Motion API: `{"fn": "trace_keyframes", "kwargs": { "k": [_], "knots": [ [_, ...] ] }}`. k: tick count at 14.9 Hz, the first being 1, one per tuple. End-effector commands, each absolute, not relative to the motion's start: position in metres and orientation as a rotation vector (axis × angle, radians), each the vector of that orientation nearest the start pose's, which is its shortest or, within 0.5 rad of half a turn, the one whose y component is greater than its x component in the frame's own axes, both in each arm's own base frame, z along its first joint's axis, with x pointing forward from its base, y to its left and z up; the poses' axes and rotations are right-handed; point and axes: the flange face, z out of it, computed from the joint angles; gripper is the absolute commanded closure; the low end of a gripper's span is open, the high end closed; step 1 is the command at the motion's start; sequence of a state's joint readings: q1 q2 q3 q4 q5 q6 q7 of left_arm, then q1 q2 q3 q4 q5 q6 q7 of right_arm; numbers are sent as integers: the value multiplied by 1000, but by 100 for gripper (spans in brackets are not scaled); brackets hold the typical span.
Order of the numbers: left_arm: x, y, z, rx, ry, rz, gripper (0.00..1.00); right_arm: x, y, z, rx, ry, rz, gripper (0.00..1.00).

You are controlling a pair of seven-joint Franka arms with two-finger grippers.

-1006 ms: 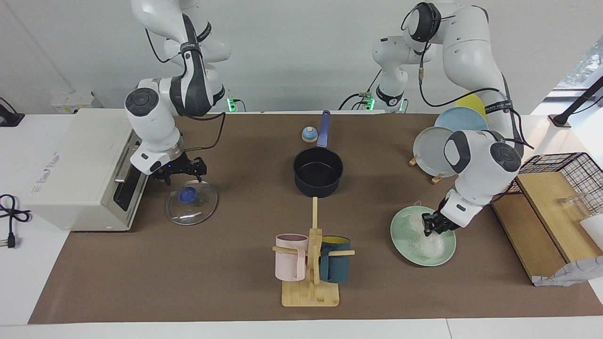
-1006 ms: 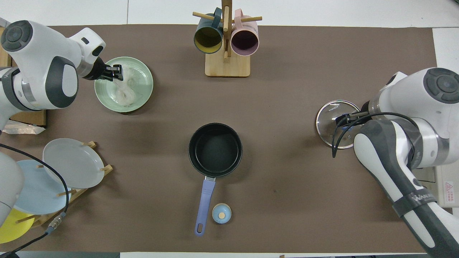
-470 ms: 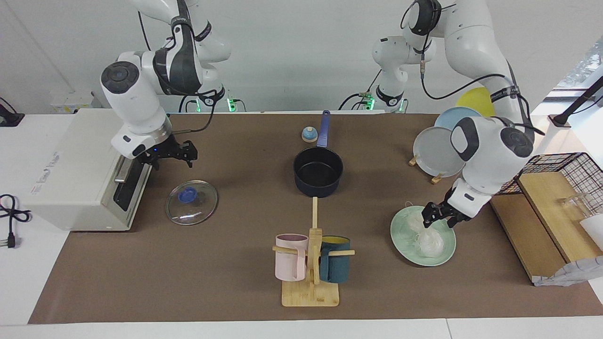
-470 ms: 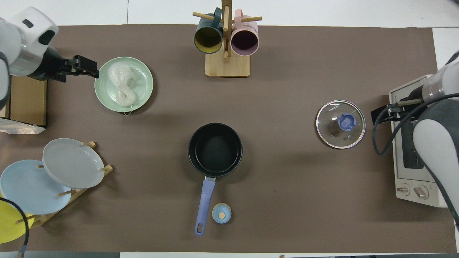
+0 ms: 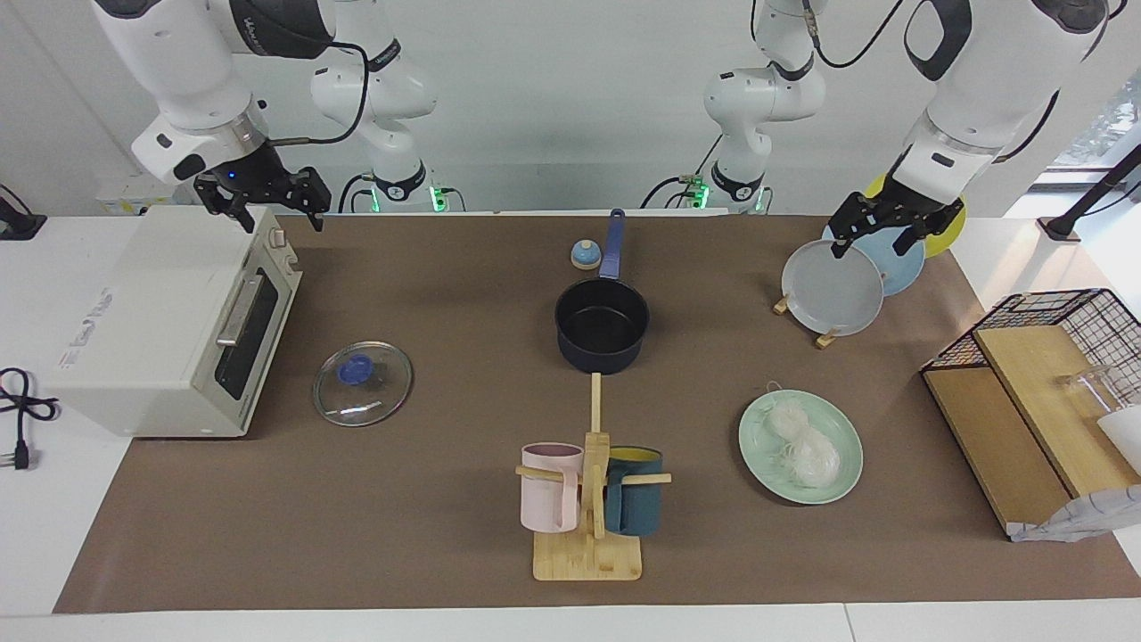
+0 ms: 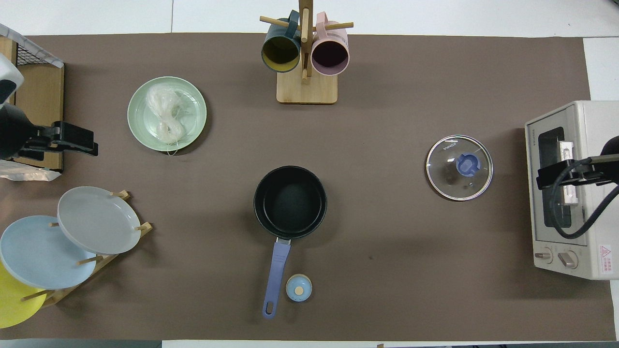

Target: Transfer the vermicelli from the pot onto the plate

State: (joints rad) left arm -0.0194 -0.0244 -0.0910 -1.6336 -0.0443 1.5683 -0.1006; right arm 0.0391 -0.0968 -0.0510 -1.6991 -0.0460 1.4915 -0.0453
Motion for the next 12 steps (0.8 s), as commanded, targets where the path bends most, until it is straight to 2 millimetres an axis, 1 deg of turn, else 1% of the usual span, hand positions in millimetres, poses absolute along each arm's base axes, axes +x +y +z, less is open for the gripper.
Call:
{"fn": "trace_keyframes", "kwargs": {
  "k": [1, 2, 3, 5, 6, 7, 10, 12],
  "knots": [
    [524, -68, 595, -3145, -21, 97, 0, 536, -19, 611, -3175, -1, 214, 0],
    [525, -72, 600, -3150, -16, 102, 0, 541, -18, 603, -3175, -4, 241, 0],
    [527, -74, 606, -3153, -13, 101, 0, 545, -19, 605, -3182, 1, 252, 0],
    [529, -75, 617, -3153, -9, 111, 0, 552, -21, 616, -3183, 9, 247, 0],
    [530, -76, 619, -3152, -7, 103, 0, 552, -20, 617, -3183, 11, 247, 0],
    [530, -76, 618, -3150, -4, 105, 0, 548, -20, 622, -3183, 35, 229, 0],
    [530, -77, 618, -3150, 1, 105, 0, 537, -19, 632, -3174, 145, 197, 0],
    [529, -76, 619, -3151, -2, 98, 0, 536, -18, 634, -3175, 124, 190, 0]
  ]
}}
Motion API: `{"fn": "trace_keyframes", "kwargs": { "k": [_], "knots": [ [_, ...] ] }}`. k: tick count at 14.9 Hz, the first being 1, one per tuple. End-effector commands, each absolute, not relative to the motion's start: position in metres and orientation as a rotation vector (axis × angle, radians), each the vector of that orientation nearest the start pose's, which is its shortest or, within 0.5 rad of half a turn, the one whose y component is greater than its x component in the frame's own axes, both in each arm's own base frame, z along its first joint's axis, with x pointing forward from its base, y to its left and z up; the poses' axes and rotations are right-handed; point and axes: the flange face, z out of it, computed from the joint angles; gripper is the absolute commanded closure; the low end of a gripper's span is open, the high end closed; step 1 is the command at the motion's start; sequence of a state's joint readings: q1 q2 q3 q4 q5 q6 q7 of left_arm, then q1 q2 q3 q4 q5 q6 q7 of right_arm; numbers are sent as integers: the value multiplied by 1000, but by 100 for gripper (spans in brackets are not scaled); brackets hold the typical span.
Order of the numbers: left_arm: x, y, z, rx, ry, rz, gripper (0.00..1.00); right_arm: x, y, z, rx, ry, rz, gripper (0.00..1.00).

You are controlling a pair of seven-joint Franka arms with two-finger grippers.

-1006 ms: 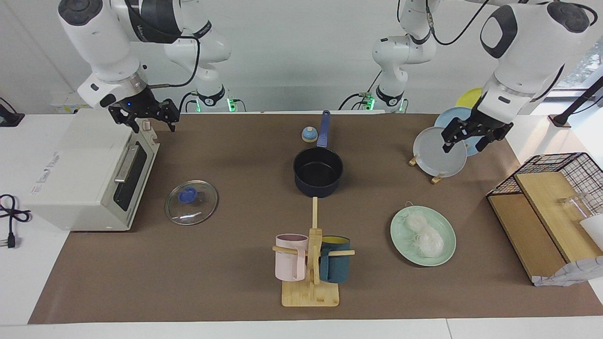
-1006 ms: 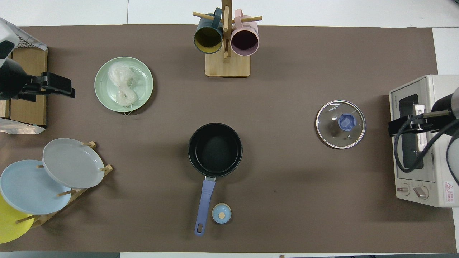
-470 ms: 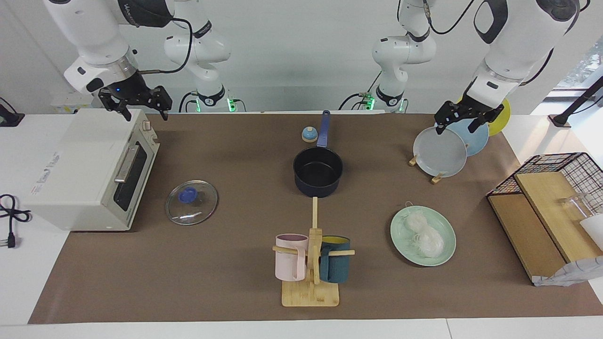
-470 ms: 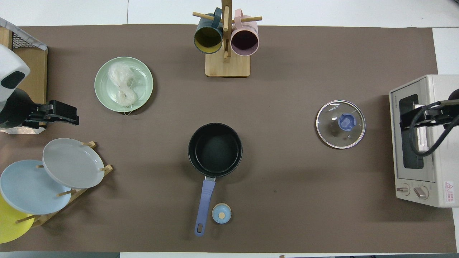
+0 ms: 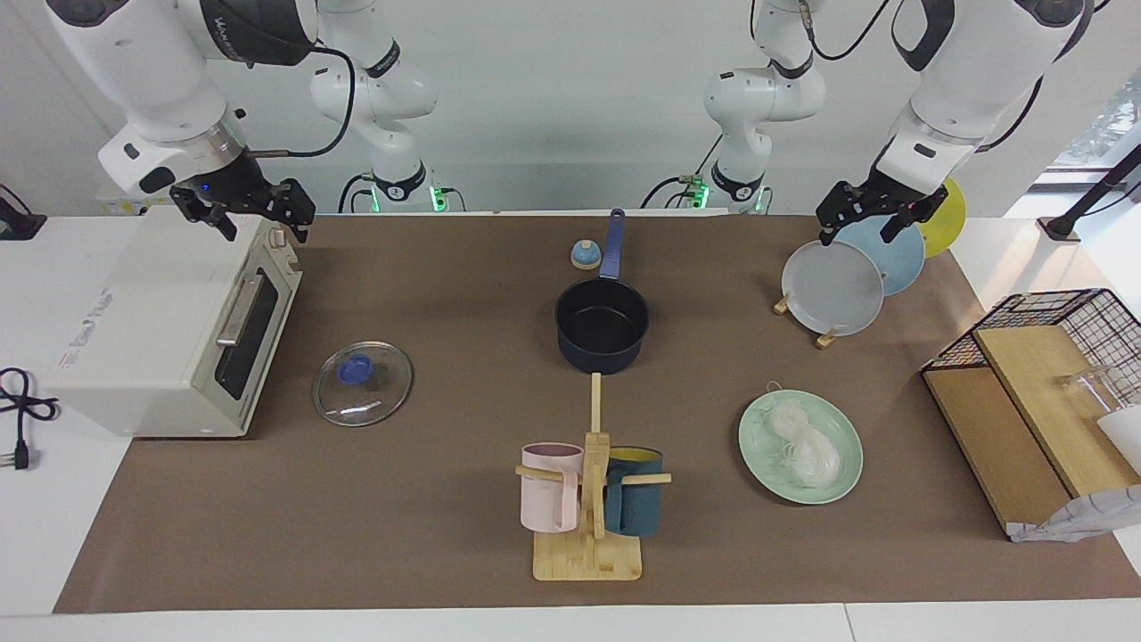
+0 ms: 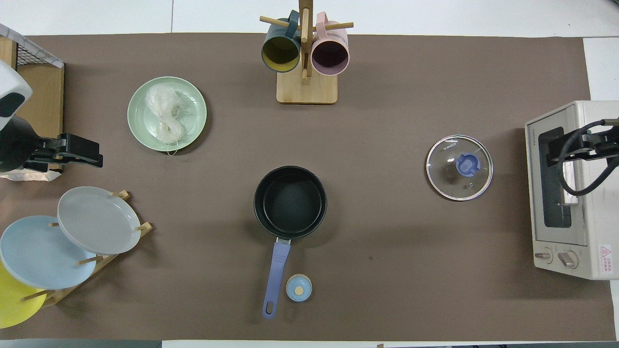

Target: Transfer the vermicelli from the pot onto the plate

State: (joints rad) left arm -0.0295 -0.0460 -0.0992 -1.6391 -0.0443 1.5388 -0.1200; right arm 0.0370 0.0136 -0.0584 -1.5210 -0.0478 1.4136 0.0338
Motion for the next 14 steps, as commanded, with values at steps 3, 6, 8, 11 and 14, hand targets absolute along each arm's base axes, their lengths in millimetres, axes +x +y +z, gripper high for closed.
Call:
{"fn": "trace_keyframes", "kwargs": {
  "k": [3, 6, 8, 11, 14],
  "knots": [
    [530, -73, 619, -3153, 0, 100, 0, 534, -16, 640, -3173, 121, 168, 0],
    [531, -72, 619, -3153, 0, 93, 0, 535, -22, 642, -3167, 142, 163, 0],
    [531, -72, 619, -3154, 0, 91, 0, 536, -31, 641, -3162, 163, 158, 0],
    [530, -73, 619, -3153, 5, 96, 0, 536, -34, 642, -3157, 174, 151, 0],
    [530, -73, 620, -3155, 5, 96, 0, 536, -32, 640, -3163, 159, 163, 0]
  ]
}}
